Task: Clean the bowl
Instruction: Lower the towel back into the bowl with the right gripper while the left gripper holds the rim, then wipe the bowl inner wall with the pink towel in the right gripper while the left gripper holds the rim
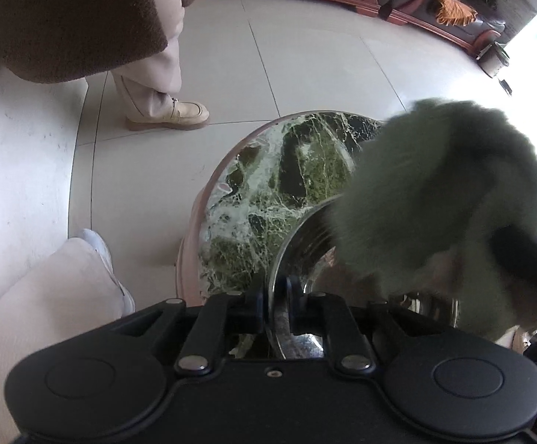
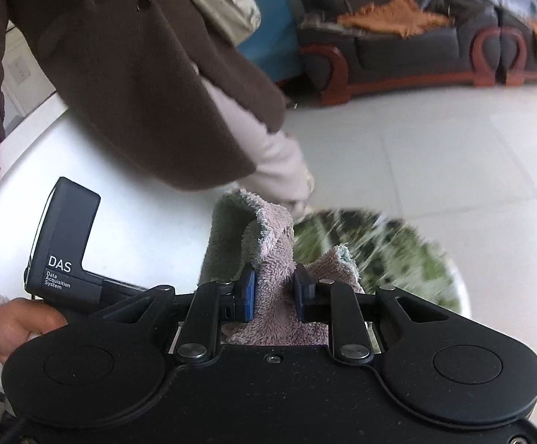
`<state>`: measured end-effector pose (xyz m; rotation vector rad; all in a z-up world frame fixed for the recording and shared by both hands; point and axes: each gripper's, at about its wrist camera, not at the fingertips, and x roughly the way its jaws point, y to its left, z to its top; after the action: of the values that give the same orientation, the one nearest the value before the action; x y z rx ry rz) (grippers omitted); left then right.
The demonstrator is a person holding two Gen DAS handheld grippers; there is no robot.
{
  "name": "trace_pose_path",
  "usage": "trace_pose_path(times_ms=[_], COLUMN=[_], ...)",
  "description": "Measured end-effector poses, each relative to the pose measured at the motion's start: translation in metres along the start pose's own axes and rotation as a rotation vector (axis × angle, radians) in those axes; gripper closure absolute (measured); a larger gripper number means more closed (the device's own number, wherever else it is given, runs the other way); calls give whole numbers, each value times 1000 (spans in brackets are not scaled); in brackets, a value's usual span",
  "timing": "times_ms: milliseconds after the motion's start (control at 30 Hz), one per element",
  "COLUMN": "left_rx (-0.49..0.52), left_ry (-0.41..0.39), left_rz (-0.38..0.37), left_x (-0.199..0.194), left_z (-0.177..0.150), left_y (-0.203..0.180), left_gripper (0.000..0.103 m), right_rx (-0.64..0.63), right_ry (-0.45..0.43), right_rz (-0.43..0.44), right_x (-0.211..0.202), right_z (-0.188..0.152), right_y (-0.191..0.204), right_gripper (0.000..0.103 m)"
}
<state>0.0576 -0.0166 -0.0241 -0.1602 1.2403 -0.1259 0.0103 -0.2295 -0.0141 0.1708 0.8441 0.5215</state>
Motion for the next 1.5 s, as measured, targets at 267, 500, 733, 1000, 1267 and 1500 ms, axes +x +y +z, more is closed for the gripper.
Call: trace_pose_path(times_ms=[267,500,733,1000,1267,1500], left_rx=[72,55,74,75,53,74], left_ry=[1,-1,6,7,17,23], left_rz=[20,7,3,-7,-23,-21], left_x=[2,5,5,5,6,7], left_z=[-4,-4,-2,0,1,3], left_y=[-8,-5,-6,-5,-2,-4], left_gripper=[90,90,90,90,90,89], right_rx=[-284,-417,-538,-530,-706,-768], right_ry=[165,235,210,272,249,221], right_rz=[-123,-104,-114,6,-62,-18], right_x=[67,70,76,69,68,65], right_z=[-8,-23,-9,-23,-26,-32], right_y=[28,38,43,42,42,52], right_gripper=[83,81,82,81,81,81])
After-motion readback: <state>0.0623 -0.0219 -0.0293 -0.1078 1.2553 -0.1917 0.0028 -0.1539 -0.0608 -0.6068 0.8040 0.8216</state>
